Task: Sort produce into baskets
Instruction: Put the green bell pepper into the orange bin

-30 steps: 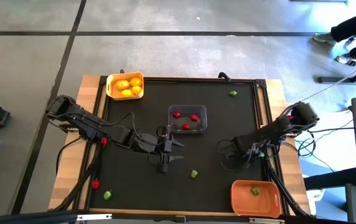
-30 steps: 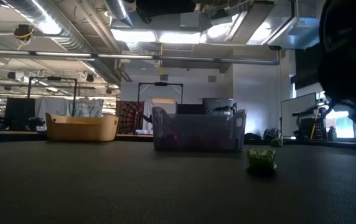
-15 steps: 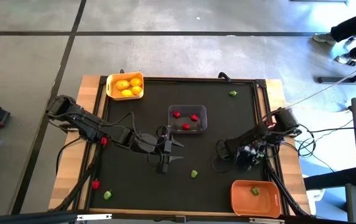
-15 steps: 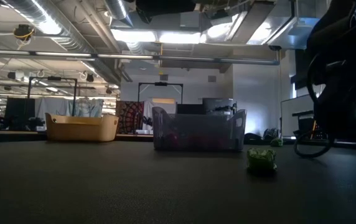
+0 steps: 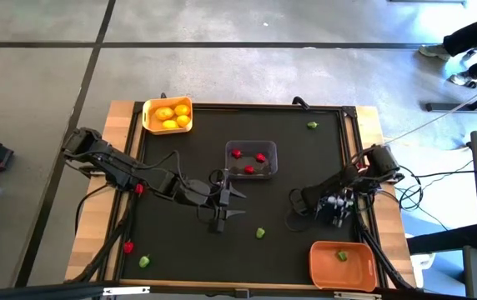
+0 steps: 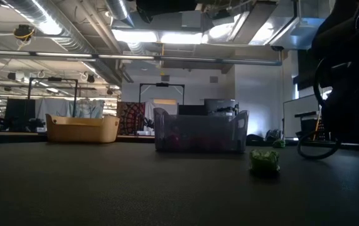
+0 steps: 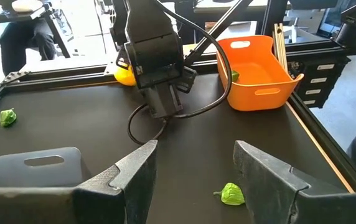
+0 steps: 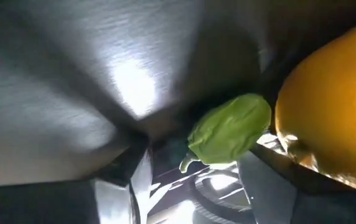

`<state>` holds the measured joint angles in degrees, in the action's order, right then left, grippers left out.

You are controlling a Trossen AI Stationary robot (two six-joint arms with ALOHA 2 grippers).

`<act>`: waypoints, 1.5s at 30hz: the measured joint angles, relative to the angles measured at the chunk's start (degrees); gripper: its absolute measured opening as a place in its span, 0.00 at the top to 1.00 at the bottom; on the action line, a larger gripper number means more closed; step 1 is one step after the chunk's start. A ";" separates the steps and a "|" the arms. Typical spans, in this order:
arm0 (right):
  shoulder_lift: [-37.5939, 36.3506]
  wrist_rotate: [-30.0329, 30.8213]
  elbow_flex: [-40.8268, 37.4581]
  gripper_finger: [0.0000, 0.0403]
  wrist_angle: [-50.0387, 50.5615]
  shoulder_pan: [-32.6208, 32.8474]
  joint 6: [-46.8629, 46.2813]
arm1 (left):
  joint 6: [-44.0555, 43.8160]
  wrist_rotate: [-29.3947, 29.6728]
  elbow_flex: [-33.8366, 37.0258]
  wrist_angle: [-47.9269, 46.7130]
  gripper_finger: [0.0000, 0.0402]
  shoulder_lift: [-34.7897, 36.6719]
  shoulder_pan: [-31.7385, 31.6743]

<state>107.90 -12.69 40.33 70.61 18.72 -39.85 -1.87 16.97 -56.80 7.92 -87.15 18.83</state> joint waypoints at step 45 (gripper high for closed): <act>-18.47 9.29 24.30 0.98 7.60 12.83 -14.01 | -1.08 0.00 -0.02 -0.09 0.49 0.00 0.00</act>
<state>89.44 -3.40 64.63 78.21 31.55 -53.86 -2.94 16.97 -56.82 7.84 -87.15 18.83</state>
